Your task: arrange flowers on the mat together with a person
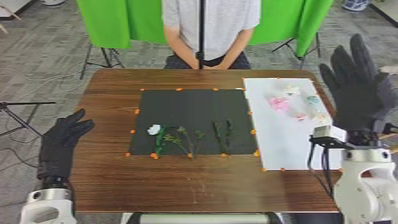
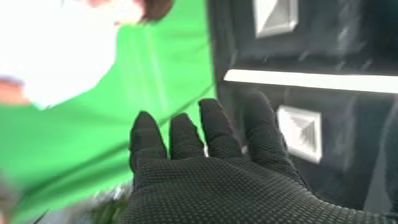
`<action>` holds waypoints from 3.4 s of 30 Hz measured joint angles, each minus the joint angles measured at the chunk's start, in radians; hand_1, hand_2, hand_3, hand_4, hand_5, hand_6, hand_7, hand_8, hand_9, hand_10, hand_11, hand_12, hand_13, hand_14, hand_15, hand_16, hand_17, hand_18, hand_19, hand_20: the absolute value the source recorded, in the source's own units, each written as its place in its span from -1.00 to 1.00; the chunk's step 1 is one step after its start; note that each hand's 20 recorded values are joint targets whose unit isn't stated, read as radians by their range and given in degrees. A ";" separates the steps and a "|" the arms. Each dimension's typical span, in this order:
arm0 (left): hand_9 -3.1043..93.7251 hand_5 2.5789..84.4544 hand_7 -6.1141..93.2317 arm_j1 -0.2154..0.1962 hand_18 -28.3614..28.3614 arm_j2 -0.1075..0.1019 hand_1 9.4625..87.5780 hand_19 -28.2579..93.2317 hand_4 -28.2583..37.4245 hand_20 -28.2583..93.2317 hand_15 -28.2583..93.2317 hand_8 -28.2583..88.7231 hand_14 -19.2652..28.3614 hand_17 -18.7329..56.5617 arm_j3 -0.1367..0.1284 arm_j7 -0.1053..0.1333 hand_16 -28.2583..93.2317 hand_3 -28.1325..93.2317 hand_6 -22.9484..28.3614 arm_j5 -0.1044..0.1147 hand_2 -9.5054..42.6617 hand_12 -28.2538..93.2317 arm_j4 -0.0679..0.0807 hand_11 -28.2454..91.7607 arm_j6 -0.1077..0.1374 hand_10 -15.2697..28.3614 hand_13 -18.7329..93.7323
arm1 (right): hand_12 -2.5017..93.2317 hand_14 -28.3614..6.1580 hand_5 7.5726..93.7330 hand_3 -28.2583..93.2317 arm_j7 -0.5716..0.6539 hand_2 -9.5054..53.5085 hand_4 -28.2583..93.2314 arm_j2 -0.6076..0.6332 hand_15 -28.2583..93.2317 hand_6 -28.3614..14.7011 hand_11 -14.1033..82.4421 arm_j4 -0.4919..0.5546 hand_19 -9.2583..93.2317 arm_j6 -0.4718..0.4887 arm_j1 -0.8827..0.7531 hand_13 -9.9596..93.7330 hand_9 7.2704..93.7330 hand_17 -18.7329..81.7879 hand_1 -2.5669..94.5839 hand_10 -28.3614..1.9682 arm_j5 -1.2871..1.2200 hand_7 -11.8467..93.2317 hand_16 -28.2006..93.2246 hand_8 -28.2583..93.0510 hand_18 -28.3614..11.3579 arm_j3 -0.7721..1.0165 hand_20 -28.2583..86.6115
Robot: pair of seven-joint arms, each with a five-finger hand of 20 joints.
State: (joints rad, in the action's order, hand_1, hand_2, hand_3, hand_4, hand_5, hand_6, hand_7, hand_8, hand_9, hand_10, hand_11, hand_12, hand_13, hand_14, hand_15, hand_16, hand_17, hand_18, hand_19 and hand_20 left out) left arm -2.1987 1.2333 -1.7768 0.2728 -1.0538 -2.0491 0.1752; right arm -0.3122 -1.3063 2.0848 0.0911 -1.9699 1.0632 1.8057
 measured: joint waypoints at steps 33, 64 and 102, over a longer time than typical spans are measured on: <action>0.08 0.10 -0.65 0.020 0.42 0.008 -0.78 -0.32 -1.00 -0.27 -0.20 -0.62 0.57 -0.30 0.030 -0.002 -0.54 0.51 0.03 -0.006 -0.24 -0.33 0.003 -0.20 -0.009 0.42 0.01 | -0.80 0.11 -0.48 0.68 0.010 -0.76 -0.89 -0.061 -0.49 0.28 -0.68 -0.127 -0.82 0.056 -0.117 -0.43 -0.46 -0.40 -0.91 0.01 0.068 -0.66 -0.47 -0.67 -0.10 -0.026 -0.18; 0.08 0.10 -0.65 0.026 0.42 0.010 -0.78 -0.32 -1.00 -0.27 -0.20 -0.62 0.57 -0.30 0.035 0.004 -0.54 0.52 0.03 -0.010 -0.25 -0.33 0.008 -0.20 -0.014 0.42 0.01 | -0.77 0.13 -0.42 0.71 -0.031 -0.84 -0.89 -0.054 -0.44 0.26 -0.67 -0.098 -0.81 0.023 -0.038 -0.40 -0.42 -0.37 -0.89 -0.03 0.080 -0.64 -0.50 -0.67 -0.08 -0.063 -0.17; 0.08 0.10 -0.65 0.014 0.42 0.017 -0.78 -0.33 -1.00 -0.27 -0.20 -0.62 0.57 -0.30 0.027 0.002 -0.54 0.52 0.04 -0.010 -0.28 -0.33 0.004 -0.20 -0.013 0.42 0.01 | -0.57 -0.22 -0.20 0.65 0.137 -1.00 -0.84 0.015 -0.29 0.13 -0.55 -0.039 -0.16 -0.304 -0.034 0.05 -0.15 -0.17 -0.52 -0.15 0.389 -0.56 -0.20 -0.68 -0.36 -0.056 0.09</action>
State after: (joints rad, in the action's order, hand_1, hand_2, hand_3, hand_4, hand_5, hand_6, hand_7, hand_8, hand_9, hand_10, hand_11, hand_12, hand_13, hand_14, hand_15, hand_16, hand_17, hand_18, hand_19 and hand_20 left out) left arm -2.1844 1.2504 -1.7501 0.2745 -1.0642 -2.0449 0.1622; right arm -0.1751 -1.2916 2.0462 -0.2129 -2.0044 1.4519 1.7496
